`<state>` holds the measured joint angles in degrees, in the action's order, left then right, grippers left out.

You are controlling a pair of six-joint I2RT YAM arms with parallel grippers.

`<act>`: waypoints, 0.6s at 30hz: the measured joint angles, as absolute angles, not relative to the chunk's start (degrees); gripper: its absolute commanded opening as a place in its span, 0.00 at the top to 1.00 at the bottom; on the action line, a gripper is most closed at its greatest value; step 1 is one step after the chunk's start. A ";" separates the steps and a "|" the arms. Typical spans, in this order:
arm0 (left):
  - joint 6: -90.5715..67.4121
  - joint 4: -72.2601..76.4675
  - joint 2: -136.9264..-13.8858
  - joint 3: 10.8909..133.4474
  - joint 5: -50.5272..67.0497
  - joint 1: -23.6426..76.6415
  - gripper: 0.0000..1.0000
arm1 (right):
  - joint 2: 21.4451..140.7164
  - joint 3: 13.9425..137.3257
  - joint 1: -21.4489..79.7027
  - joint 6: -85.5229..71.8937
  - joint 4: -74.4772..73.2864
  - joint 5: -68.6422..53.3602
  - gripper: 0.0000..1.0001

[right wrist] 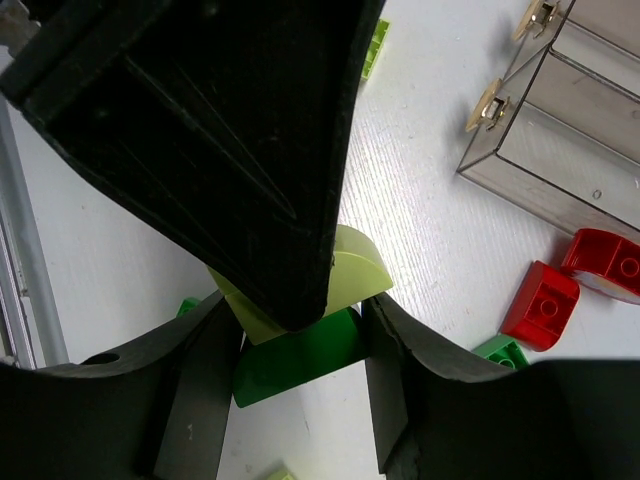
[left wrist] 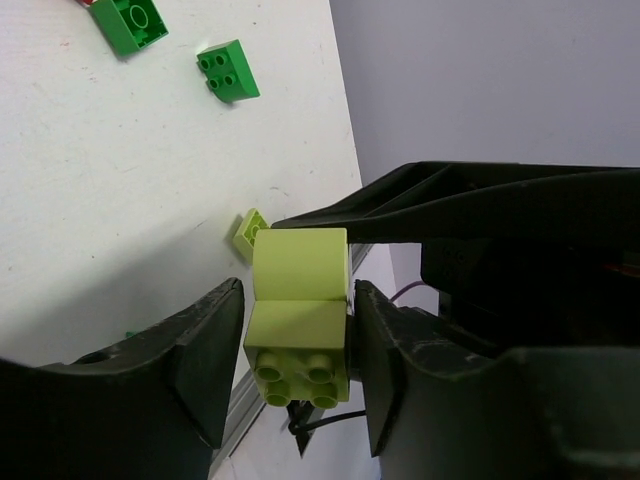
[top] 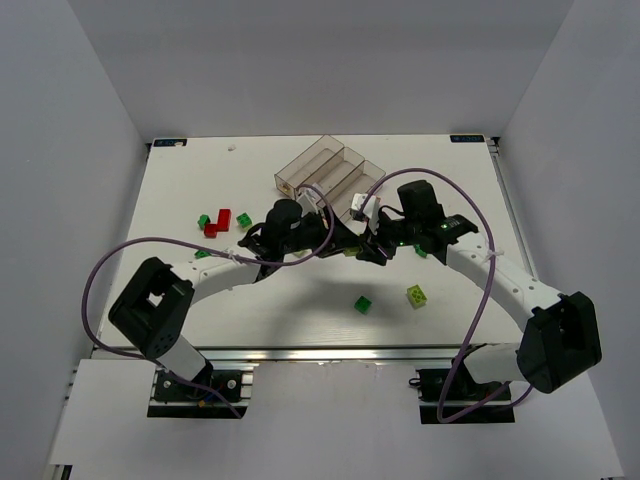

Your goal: Sort the legos into containers by color

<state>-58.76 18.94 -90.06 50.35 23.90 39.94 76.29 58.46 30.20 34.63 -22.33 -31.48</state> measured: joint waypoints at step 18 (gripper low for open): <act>-56.97 16.67 -91.39 52.25 24.67 40.36 0.99 | 75.77 58.43 30.28 34.00 -22.52 -30.68 0.11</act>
<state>-56.97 16.67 -91.39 52.25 24.67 40.36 75.77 58.43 30.28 34.00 -22.52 -30.68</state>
